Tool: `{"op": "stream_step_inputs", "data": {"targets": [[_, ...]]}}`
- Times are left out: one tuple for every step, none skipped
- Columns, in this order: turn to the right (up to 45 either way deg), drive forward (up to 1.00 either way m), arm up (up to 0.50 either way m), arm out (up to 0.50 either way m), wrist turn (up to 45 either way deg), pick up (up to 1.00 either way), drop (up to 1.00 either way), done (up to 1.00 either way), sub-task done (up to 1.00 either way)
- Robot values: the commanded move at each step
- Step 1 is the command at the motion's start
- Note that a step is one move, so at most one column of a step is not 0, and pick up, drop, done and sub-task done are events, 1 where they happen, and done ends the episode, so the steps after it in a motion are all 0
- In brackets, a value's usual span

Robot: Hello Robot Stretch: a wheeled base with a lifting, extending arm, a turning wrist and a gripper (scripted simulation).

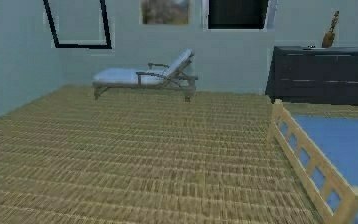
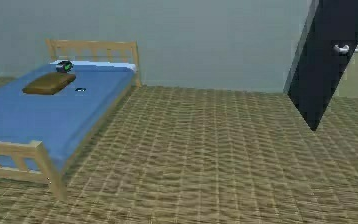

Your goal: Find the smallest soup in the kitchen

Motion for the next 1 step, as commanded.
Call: {"op": "stream_step_inputs", "data": {"targets": [[-39.0, 0.00, 0.00, 0.00, 0.0, 0.00, 0.00, 0.00, 0.00]]}}
